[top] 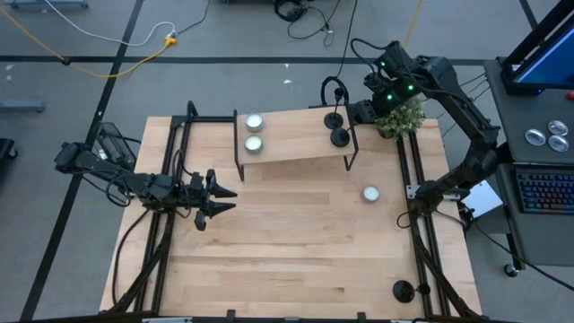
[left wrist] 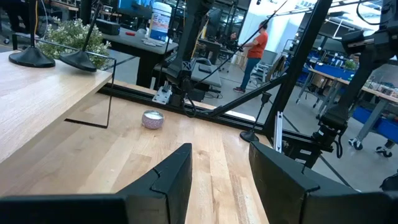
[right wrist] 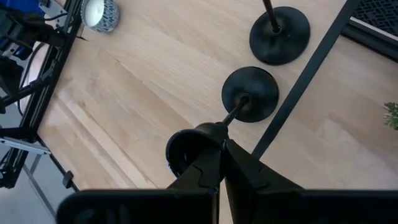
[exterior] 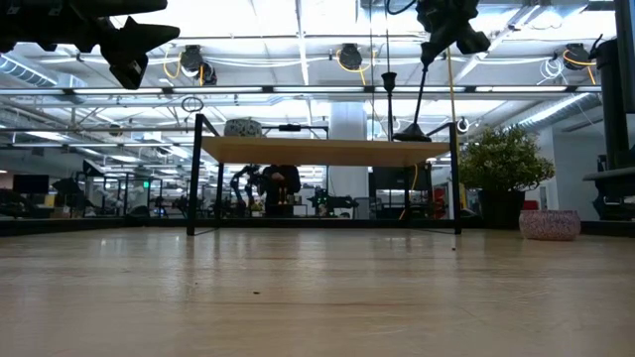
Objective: Pick & Place candle stick holders
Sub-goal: Put the top black candle holder on the shelf
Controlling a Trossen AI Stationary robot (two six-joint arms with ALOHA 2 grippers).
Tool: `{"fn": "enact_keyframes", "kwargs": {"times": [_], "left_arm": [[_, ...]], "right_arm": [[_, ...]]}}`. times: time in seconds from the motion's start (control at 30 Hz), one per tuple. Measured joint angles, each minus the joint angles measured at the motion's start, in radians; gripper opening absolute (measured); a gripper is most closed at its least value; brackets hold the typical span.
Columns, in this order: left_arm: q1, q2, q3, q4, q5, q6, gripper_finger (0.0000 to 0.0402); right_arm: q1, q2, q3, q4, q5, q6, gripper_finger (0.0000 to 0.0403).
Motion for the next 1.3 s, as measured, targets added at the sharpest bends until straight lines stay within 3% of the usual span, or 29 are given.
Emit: {"fn": "enact_keyframes", "kwargs": {"times": [0.33, 1.3], "left_arm": [[0.000, 0.000, 0.000, 0.000, 0.000, 0.001, 0.0164], [0.000, 0.000, 0.000, 0.000, 0.000, 0.003, 0.0164]], "right_arm": [[0.000, 0.000, 0.000, 0.011, -0.055, 0.011, 0.0000], [0.000, 0.031, 0.000, -0.005, -0.049, -0.016, 0.0004]]}}
